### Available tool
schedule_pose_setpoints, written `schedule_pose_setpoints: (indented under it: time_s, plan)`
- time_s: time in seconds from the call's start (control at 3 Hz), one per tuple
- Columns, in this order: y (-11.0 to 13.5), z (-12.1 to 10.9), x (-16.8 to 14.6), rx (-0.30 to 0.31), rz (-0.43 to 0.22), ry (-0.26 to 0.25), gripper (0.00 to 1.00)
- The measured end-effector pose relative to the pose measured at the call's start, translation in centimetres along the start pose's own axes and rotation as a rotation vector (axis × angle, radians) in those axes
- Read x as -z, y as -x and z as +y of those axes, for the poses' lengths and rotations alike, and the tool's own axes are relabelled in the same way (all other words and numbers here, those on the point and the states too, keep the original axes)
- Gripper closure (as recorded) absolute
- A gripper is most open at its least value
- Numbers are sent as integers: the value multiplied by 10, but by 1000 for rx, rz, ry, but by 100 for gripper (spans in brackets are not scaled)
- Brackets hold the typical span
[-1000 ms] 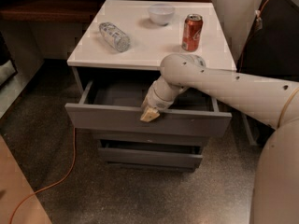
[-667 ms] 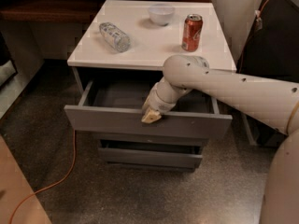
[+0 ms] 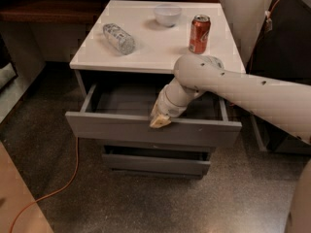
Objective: Open top drawer
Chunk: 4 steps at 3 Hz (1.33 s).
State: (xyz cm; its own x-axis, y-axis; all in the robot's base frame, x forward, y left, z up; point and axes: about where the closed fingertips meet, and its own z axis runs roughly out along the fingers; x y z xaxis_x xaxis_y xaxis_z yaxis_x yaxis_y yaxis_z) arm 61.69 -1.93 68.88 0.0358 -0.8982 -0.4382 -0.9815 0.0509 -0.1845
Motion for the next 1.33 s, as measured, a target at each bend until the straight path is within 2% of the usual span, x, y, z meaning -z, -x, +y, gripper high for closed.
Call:
schedule_pose_setpoints:
  time_s: [0.33,0.67,1.0,1.33]
  plan:
    - [10,0,30,3,-24,17,4]
    - [27,-8,61,14,-57,58,2]
    - [34,-19,68,17,-63,86,25]
    - [33,-34,60,-2,-63,101,48]
